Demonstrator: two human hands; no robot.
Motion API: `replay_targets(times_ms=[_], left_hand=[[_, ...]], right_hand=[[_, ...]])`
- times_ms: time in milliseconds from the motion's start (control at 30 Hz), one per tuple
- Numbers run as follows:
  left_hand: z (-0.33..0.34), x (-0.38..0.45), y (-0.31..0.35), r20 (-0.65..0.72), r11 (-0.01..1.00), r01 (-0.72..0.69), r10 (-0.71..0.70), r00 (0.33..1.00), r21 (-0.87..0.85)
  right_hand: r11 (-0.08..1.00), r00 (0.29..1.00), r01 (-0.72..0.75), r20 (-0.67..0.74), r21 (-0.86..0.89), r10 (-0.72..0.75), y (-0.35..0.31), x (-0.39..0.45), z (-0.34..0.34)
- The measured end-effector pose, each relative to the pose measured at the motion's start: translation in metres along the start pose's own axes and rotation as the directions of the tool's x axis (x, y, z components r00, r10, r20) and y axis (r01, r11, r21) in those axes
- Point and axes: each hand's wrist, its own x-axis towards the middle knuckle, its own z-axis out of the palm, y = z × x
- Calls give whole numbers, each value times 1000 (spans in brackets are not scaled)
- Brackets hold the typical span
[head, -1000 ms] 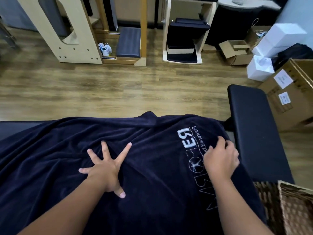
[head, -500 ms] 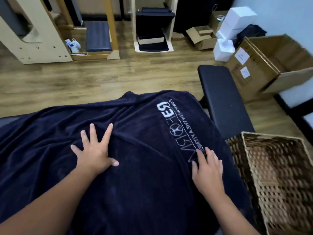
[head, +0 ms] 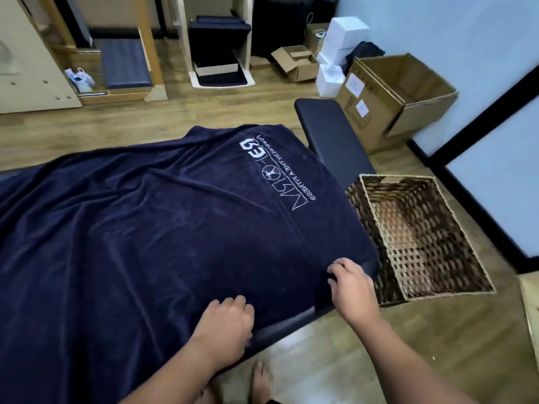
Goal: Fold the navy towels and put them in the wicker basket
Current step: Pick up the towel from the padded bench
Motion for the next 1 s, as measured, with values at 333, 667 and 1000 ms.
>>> replay_targets(times_ms=[333,667,1000], left_hand=[[21,-41,-3,302,983,39,17,953,-178],[43,-61,31,80,987,158,-158,984,7],[64,-149,-11,-157,658,460,-657,737,-596]], right_hand=[[996,953,80,296,-41,-65,-4,-32,-19],[972,990,31,139,-235,2,32,-24,-13],[800,775,583,197,142,-600,-140,-84,12]])
